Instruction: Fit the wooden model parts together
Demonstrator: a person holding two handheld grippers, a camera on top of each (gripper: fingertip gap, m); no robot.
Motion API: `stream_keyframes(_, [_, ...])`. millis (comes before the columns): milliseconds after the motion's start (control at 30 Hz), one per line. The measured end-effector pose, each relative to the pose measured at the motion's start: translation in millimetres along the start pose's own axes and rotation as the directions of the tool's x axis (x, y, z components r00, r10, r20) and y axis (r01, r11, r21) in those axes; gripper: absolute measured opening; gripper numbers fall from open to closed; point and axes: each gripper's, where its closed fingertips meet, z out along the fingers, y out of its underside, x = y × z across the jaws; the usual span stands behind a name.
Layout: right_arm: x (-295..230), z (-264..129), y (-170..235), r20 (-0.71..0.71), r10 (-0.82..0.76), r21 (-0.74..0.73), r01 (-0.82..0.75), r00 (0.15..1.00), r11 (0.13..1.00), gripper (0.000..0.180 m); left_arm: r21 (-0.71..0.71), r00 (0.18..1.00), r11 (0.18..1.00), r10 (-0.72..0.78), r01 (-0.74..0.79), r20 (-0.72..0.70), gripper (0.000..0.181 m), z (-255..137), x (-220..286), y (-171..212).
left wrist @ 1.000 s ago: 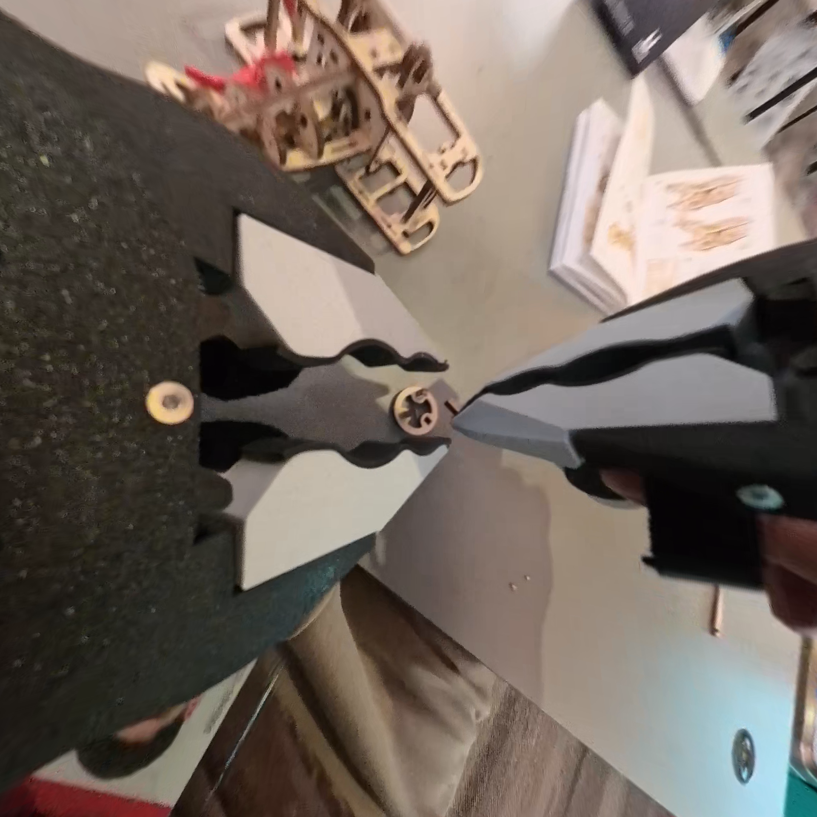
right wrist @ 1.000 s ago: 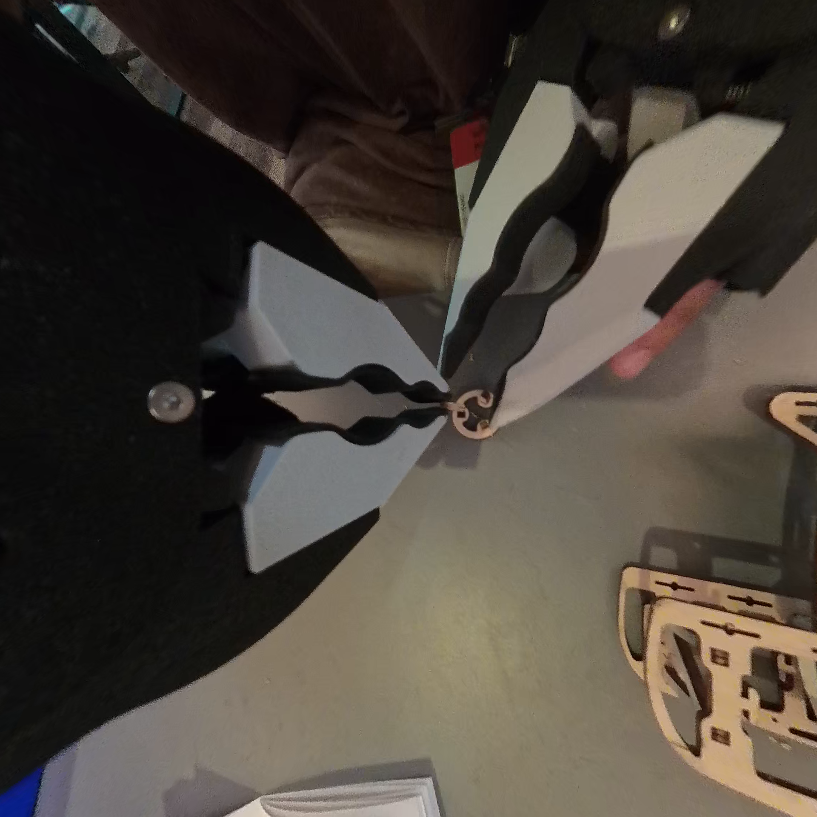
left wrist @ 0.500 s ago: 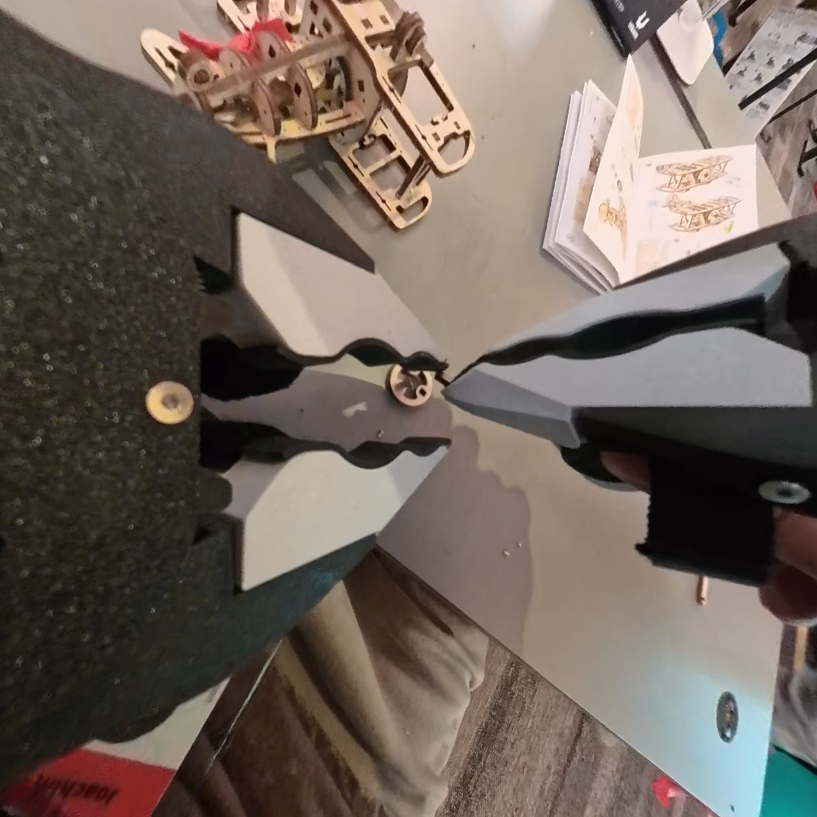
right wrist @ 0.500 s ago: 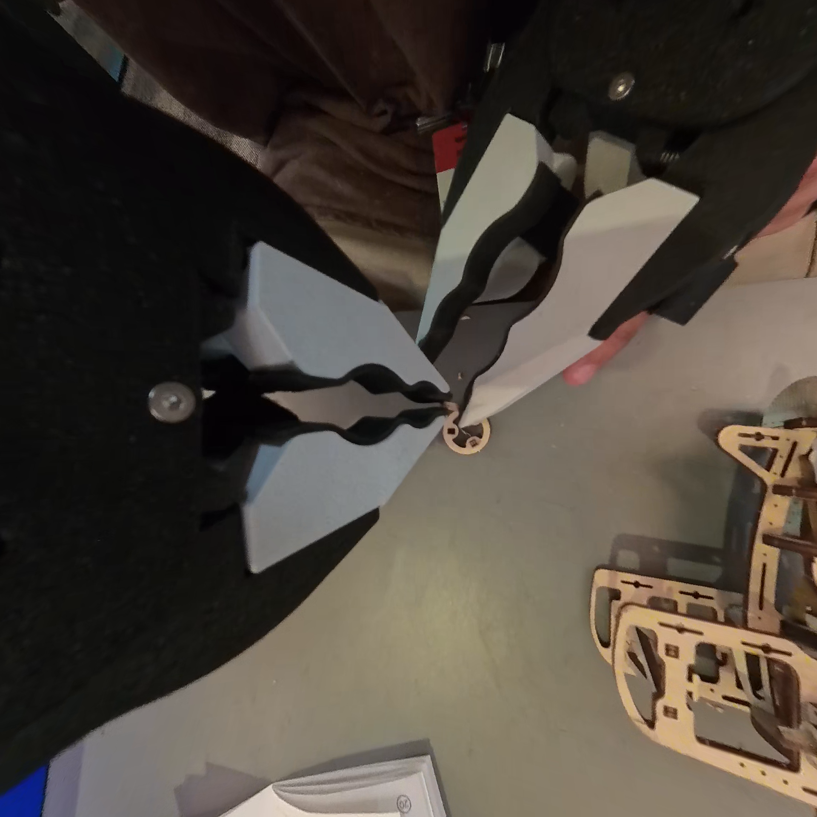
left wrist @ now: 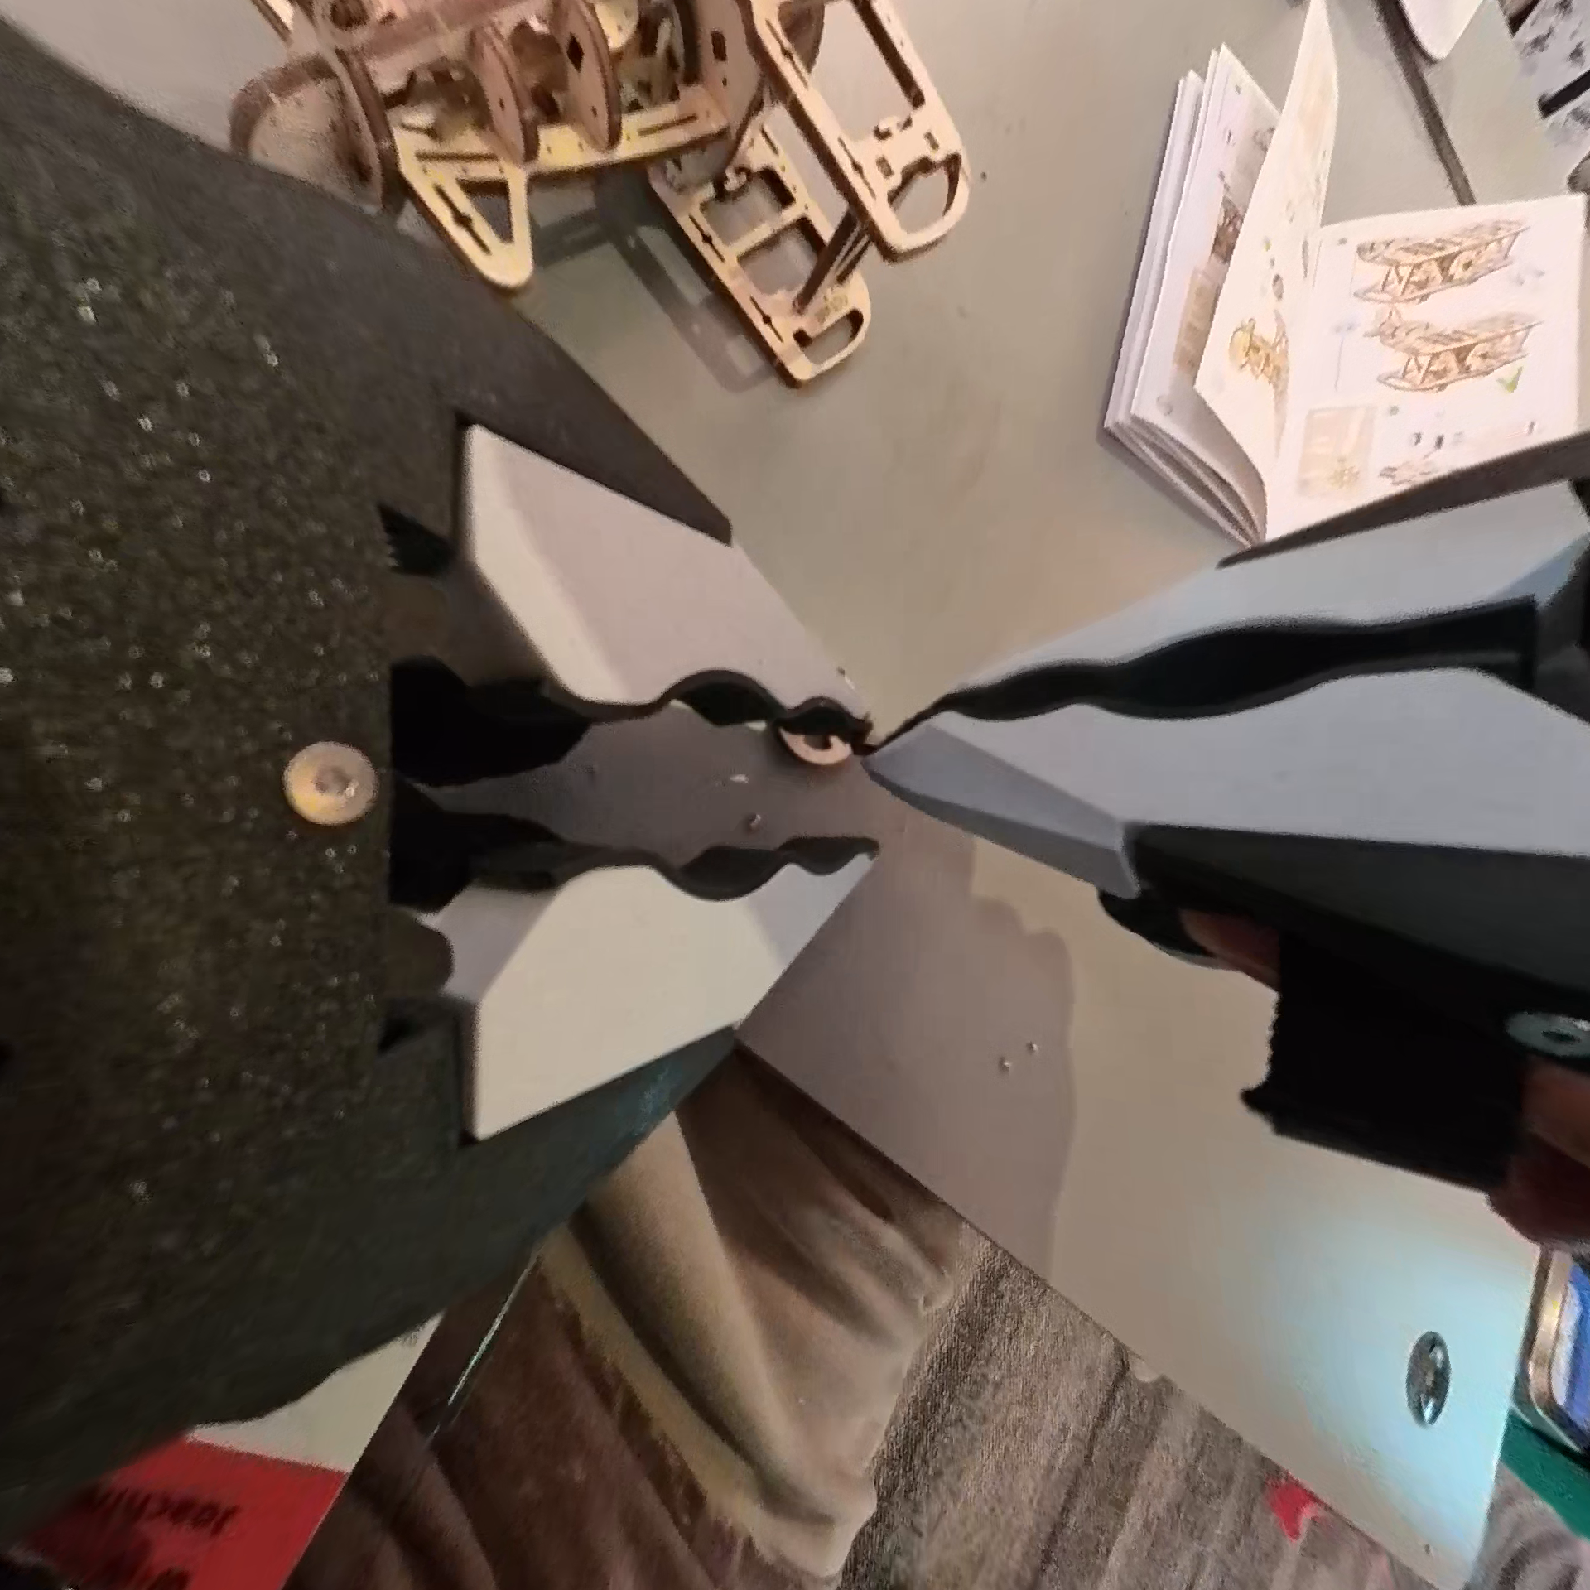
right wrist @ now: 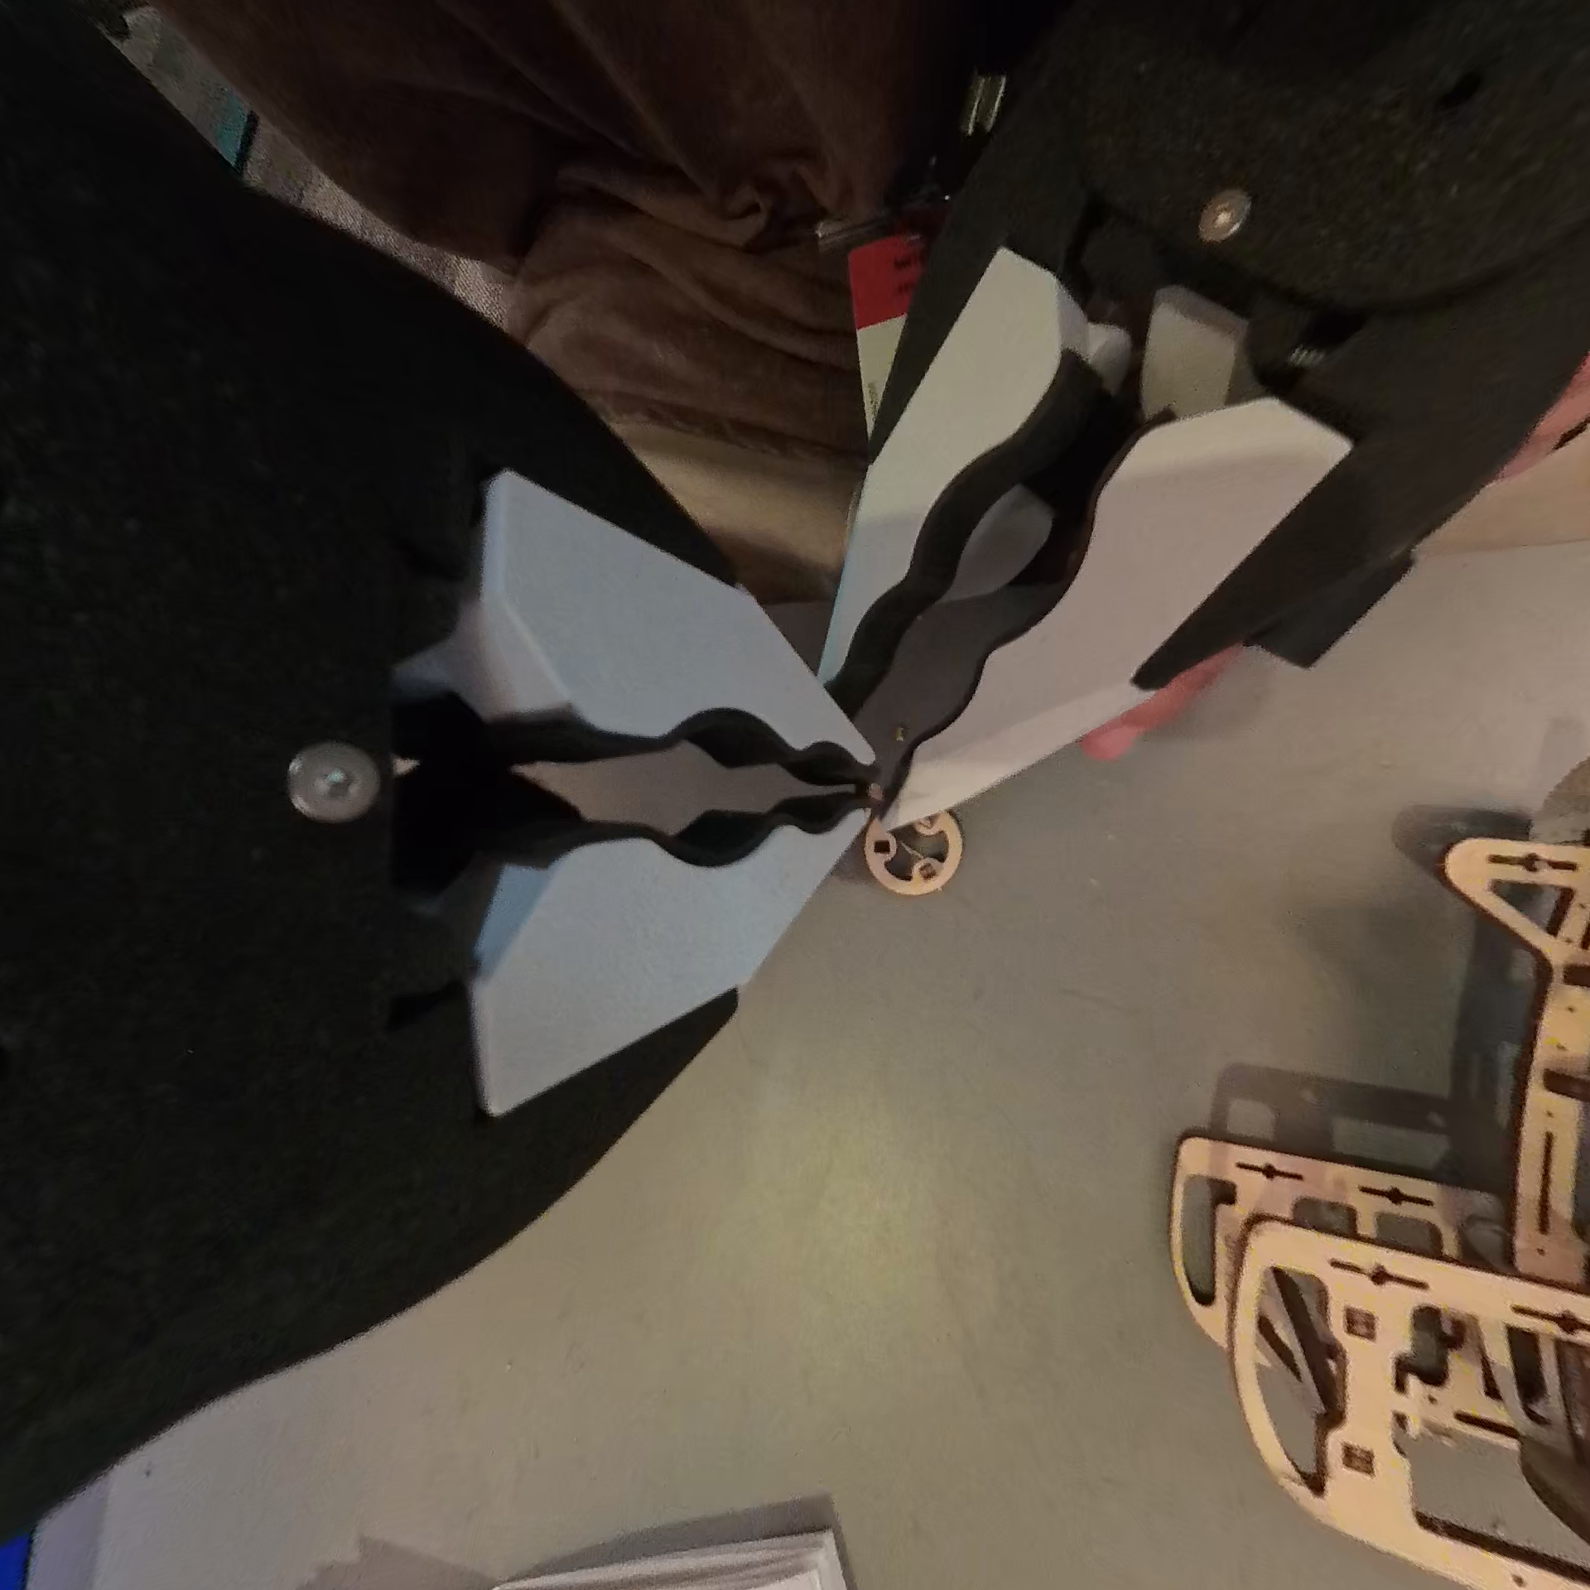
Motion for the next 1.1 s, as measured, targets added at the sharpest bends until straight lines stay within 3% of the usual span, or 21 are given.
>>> stream_keyframes(33, [-0.6, 0.6, -0.2, 0.004, 0.003, 0.002, -0.003, 1.000, 1.000, 0.001, -0.003, 1.000, 1.000, -0.004, 0.004, -0.008, 0.020, 0.4, 0.5, 0.7])
stream_keyframes(300, [2.5, -1.6, -2.3, -0.008, -0.007, 0.008, 0.007, 1.000, 1.000, 0.000, 0.028, 0.999, 0.998, -0.048, 0.049, -0.018, 0.023, -1.9, -3.7, -2.7])
stream_keyframes(467, [8.9, 2.2, 2.8, -0.028, -0.025, -0.044, 0.024, 0.999, 0.999, 0.000, 0.039, 0.981, 0.980, -0.192, 0.193, -0.031, 0.042, -7.0, -22.0, -3.0])
stream_keyframes(867, [13.7, 15.1, 8.7, 0.040, -0.096, -0.174, 0.102, 0.995, 0.979, 0.001, -0.090, 0.995, 0.991, -0.098, 0.101, 0.028, 0.021, 5.6, -22.0, 13.5])
stream_keyframes(1100, [13.1, 15.4, 8.6, 0.061, -0.106, -0.222, 0.117, 0.992, 0.968, 0.001, -0.077, 0.993, 0.991, -0.113, 0.112, -0.013, 0.029, 3.9, -17.5, 12.2])
